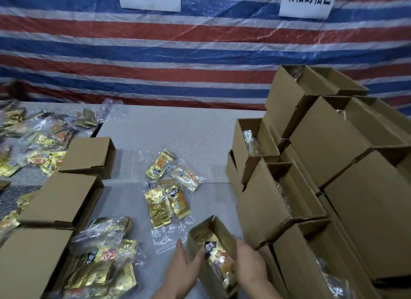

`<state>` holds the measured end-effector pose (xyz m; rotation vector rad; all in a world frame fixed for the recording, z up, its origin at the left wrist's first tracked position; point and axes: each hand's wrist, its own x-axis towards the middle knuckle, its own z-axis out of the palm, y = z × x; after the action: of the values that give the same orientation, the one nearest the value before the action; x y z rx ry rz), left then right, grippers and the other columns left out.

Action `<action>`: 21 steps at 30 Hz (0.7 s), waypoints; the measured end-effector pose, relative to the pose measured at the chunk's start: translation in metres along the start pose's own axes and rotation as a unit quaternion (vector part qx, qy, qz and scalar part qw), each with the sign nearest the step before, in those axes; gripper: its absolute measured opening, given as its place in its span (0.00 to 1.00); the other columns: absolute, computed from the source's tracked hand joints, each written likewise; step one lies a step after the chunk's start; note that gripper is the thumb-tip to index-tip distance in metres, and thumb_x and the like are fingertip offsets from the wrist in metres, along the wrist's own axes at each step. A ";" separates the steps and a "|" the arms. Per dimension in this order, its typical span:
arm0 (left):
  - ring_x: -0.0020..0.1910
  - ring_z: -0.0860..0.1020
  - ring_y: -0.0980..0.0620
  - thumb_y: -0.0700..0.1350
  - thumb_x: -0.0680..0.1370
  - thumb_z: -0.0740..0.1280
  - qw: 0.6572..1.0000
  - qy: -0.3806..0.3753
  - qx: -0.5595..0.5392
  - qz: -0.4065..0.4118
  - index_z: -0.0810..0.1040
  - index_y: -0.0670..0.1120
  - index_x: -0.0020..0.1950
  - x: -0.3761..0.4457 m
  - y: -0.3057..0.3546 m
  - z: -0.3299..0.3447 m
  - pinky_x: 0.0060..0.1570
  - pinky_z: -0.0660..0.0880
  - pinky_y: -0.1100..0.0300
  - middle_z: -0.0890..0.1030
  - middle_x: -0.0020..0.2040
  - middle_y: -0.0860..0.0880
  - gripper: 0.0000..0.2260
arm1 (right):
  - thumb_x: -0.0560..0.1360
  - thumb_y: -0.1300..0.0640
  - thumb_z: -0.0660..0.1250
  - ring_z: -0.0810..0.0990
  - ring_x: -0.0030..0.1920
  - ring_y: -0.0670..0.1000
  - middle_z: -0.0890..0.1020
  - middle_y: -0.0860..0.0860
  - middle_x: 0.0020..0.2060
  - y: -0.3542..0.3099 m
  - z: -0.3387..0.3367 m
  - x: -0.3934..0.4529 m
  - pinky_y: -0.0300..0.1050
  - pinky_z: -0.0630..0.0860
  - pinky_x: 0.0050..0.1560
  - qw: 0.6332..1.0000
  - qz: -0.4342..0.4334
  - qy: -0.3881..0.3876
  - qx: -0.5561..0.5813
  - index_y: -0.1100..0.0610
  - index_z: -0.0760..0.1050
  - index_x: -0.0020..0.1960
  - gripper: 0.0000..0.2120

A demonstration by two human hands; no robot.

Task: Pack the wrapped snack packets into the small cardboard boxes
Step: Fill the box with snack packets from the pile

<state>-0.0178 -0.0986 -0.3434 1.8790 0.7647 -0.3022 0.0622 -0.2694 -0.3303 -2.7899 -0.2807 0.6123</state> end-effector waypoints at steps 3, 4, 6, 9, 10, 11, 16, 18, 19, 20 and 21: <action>0.64 0.71 0.57 0.58 0.78 0.67 0.996 -0.062 -0.060 -0.022 0.58 0.46 0.78 0.003 0.023 0.025 0.50 0.63 0.72 0.72 0.70 0.50 0.34 | 0.81 0.59 0.55 0.81 0.60 0.54 0.81 0.51 0.60 -0.006 -0.006 0.013 0.47 0.75 0.57 0.999 0.042 0.028 0.007 0.51 0.65 0.67 0.15; 0.61 0.72 0.58 0.56 0.79 0.67 0.994 -0.072 -0.082 -0.008 0.61 0.49 0.75 0.006 0.030 0.034 0.49 0.65 0.71 0.74 0.65 0.52 0.28 | 0.82 0.58 0.55 0.80 0.61 0.54 0.79 0.51 0.61 -0.009 -0.008 0.018 0.47 0.74 0.57 0.998 0.053 0.036 0.015 0.52 0.64 0.68 0.15; 0.59 0.75 0.55 0.49 0.81 0.64 0.992 -0.076 -0.101 0.018 0.64 0.52 0.72 0.016 0.041 0.046 0.55 0.71 0.65 0.75 0.65 0.52 0.20 | 0.82 0.59 0.54 0.78 0.62 0.55 0.76 0.52 0.63 -0.012 -0.009 0.027 0.48 0.73 0.58 0.996 0.059 0.053 0.029 0.53 0.60 0.73 0.19; 0.60 0.75 0.52 0.42 0.83 0.57 0.995 -0.050 -0.079 0.045 0.62 0.48 0.74 0.036 0.055 0.052 0.57 0.71 0.63 0.75 0.68 0.46 0.19 | 0.80 0.62 0.54 0.74 0.66 0.54 0.68 0.53 0.70 -0.012 -0.010 0.043 0.47 0.71 0.62 0.995 0.040 0.066 0.056 0.54 0.50 0.80 0.29; 0.59 0.74 0.53 0.39 0.83 0.55 0.995 -0.043 -0.079 0.049 0.63 0.46 0.74 0.043 0.059 0.052 0.54 0.70 0.65 0.75 0.68 0.45 0.19 | 0.80 0.62 0.55 0.72 0.68 0.54 0.65 0.53 0.73 -0.013 -0.011 0.050 0.46 0.70 0.64 0.995 0.027 0.072 0.059 0.54 0.48 0.80 0.31; 0.58 0.72 0.54 0.37 0.83 0.54 0.995 -0.037 -0.078 0.057 0.63 0.45 0.74 0.052 0.064 0.051 0.52 0.68 0.66 0.74 0.68 0.45 0.19 | 0.80 0.63 0.56 0.70 0.70 0.53 0.61 0.52 0.75 -0.013 -0.012 0.059 0.45 0.69 0.66 0.995 0.011 0.079 0.052 0.54 0.47 0.81 0.32; 0.61 0.75 0.50 0.34 0.82 0.53 0.991 -0.033 -0.090 0.092 0.67 0.43 0.71 0.098 0.088 0.047 0.58 0.72 0.67 0.75 0.65 0.46 0.18 | 0.80 0.59 0.61 0.64 0.75 0.54 0.61 0.55 0.77 -0.021 -0.023 0.096 0.45 0.63 0.73 0.984 -0.061 0.161 -0.037 0.54 0.66 0.75 0.23; 0.54 0.75 0.55 0.34 0.82 0.53 0.991 -0.033 -0.101 0.087 0.68 0.44 0.68 0.114 0.097 0.048 0.45 0.69 0.79 0.75 0.58 0.50 0.16 | 0.70 0.61 0.75 0.79 0.62 0.56 0.77 0.56 0.65 -0.024 -0.028 0.106 0.46 0.77 0.61 0.973 -0.103 0.202 -0.041 0.56 0.81 0.59 0.17; 0.52 0.76 0.55 0.35 0.82 0.53 0.990 -0.034 -0.107 0.080 0.68 0.44 0.67 0.121 0.101 0.048 0.43 0.69 0.78 0.75 0.56 0.49 0.15 | 0.64 0.62 0.80 0.83 0.54 0.55 0.82 0.55 0.57 -0.025 -0.030 0.109 0.46 0.81 0.54 0.970 -0.119 0.207 -0.050 0.55 0.83 0.51 0.16; 0.53 0.78 0.51 0.34 0.82 0.53 0.990 -0.034 -0.113 0.074 0.69 0.42 0.65 0.129 0.105 0.049 0.45 0.73 0.73 0.77 0.56 0.47 0.14 | 0.62 0.62 0.81 0.83 0.51 0.54 0.83 0.53 0.52 -0.025 -0.030 0.112 0.45 0.81 0.53 0.969 -0.125 0.203 -0.062 0.55 0.83 0.48 0.16; 0.55 0.79 0.44 0.34 0.81 0.53 0.990 -0.035 -0.119 0.066 0.70 0.40 0.64 0.137 0.109 0.049 0.50 0.76 0.63 0.78 0.56 0.41 0.13 | 0.67 0.61 0.77 0.82 0.54 0.54 0.82 0.52 0.54 -0.024 -0.029 0.115 0.44 0.77 0.60 0.975 -0.122 0.177 -0.063 0.54 0.82 0.52 0.14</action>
<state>0.1621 -0.1206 -0.3570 1.6758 0.5970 -0.1831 0.1741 -0.2248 -0.3414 -2.8514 -0.5914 0.0379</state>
